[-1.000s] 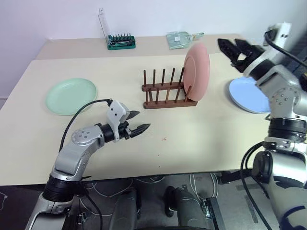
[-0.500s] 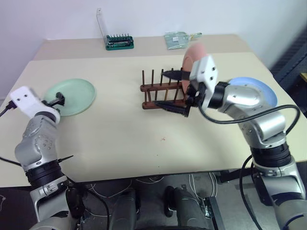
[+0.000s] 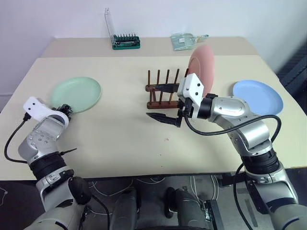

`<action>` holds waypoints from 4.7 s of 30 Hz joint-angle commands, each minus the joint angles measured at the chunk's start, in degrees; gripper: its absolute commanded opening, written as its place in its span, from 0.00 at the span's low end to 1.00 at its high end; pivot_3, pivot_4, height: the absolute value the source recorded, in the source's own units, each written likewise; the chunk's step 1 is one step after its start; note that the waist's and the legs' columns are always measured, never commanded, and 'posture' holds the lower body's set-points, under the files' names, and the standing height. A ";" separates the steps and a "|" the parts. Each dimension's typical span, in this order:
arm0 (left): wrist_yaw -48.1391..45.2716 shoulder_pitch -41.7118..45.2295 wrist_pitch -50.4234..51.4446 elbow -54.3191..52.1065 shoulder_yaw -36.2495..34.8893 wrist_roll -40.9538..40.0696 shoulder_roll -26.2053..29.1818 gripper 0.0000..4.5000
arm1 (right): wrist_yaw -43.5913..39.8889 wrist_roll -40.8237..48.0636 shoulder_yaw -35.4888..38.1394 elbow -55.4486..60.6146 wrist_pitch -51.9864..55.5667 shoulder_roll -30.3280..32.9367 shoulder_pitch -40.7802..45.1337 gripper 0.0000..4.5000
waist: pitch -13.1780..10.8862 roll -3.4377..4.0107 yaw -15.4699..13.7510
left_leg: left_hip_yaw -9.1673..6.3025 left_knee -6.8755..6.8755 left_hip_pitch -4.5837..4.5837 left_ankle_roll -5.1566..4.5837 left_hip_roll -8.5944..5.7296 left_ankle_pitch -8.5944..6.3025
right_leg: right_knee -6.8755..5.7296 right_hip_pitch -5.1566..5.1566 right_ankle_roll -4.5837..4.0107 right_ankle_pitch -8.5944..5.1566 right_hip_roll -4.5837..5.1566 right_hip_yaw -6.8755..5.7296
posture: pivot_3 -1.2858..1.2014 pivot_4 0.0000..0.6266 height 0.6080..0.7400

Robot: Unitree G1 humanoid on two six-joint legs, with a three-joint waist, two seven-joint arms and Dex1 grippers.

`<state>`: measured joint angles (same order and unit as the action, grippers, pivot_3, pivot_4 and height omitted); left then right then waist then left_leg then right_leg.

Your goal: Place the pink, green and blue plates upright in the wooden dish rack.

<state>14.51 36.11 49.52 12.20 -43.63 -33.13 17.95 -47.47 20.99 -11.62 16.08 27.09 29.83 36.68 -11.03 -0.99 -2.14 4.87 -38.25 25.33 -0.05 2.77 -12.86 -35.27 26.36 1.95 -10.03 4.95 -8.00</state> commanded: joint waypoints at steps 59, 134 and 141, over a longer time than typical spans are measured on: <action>-23.49 -3.12 -16.58 -24.44 26.85 4.54 11.95 0.91 | 16.40 -5.48 11.18 -9.66 -10.18 -14.64 10.15 0.00 | -0.05 0.01 1.77 | 0.02 0.08 0.00 0.21 0.07 0.15 | -0.01 -0.04 -0.26 0.15 -0.21 0.06 | 0.52 0.24 0.92; -54.45 -21.63 -16.38 -34.46 48.52 8.92 12.27 0.92 | 14.42 -30.21 3.68 -68.77 -24.25 17.46 9.58 0.39 | -0.13 0.36 1.40 | 0.00 0.14 0.06 0.13 0.05 0.08 | 0.16 0.09 -0.30 -0.15 -0.28 0.17 | 0.52 0.24 0.92; -53.69 -22.38 -16.13 -35.25 48.50 8.74 12.30 0.92 | 17.62 -32.12 4.90 -64.23 -29.35 17.22 10.47 0.02 | -0.14 0.38 1.49 | 0.00 0.12 0.03 0.13 0.04 0.09 | 0.10 0.07 -0.11 -0.03 -0.28 0.17 | 0.52 0.24 0.92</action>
<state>-39.36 13.66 33.44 -20.88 5.81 -24.24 30.02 -31.95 -10.63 -8.29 -52.19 0.09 45.97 45.23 -11.17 -0.61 -0.65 4.87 -38.13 25.36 0.08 2.81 -12.77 -35.18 26.46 1.83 -10.07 4.68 -7.80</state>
